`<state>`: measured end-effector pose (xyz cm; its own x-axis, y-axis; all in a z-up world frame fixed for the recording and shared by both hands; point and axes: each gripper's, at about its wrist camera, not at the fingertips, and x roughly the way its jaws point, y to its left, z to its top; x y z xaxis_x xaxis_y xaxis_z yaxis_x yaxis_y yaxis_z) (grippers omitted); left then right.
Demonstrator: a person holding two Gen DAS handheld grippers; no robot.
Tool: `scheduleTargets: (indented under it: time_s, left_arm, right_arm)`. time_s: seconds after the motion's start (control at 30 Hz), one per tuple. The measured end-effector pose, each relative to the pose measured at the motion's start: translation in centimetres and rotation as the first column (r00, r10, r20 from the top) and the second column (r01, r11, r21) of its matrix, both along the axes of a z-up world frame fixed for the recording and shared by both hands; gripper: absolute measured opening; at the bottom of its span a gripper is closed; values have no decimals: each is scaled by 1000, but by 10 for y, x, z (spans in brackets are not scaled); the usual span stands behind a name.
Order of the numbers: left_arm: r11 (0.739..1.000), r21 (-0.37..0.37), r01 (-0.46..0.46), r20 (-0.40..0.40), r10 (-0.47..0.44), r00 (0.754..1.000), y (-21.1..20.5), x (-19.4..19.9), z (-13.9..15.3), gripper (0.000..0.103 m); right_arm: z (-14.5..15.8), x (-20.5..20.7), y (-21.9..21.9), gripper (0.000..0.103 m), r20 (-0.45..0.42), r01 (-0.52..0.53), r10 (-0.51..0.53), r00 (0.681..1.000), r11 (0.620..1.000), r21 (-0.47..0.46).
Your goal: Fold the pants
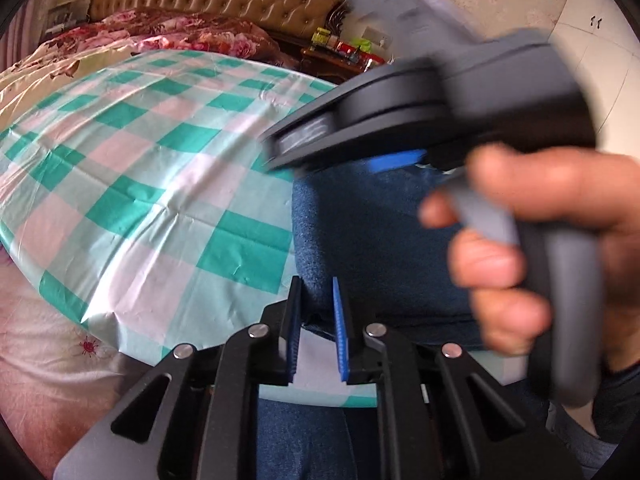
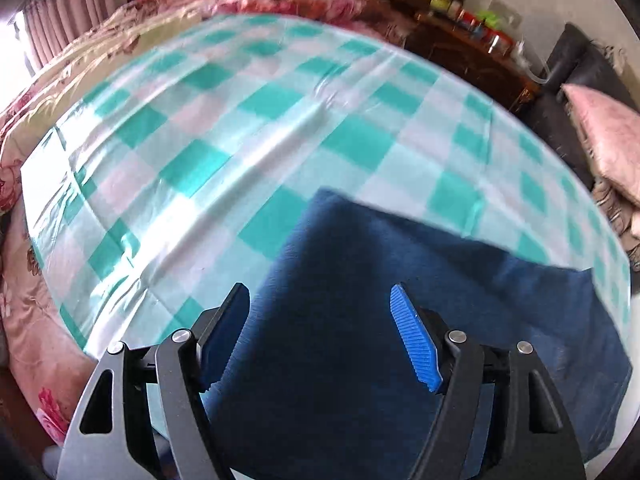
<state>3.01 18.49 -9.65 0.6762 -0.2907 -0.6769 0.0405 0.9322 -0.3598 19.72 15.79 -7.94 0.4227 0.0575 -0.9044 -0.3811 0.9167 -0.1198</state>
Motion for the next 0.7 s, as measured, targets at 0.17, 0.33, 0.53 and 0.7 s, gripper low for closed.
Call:
scheduleTargets:
  time_s: [0.17,0.33,0.53,0.7]
  left_arm:
    - [999,-39,22,41,-21,999,0,-5,3,13]
    - [997,-65,38,60,-34,998,0,-6,4,12]
    - [992,-123,-14,35,19,999,9,-4,0,27]
    - [974,-223,-36,4,38,999,16,1,-11,55]
  right_arm:
    - [-12,2,6,63,-11,14,-14,1000,1000,-7]
    - [-21,5,6,44,-9,19,-19,1000,999,-31]
    - [-15,2,1,24,37,28,-27,999,999,-19]
    - [-10,2,-6,19,44,31,-31,999,999,10]
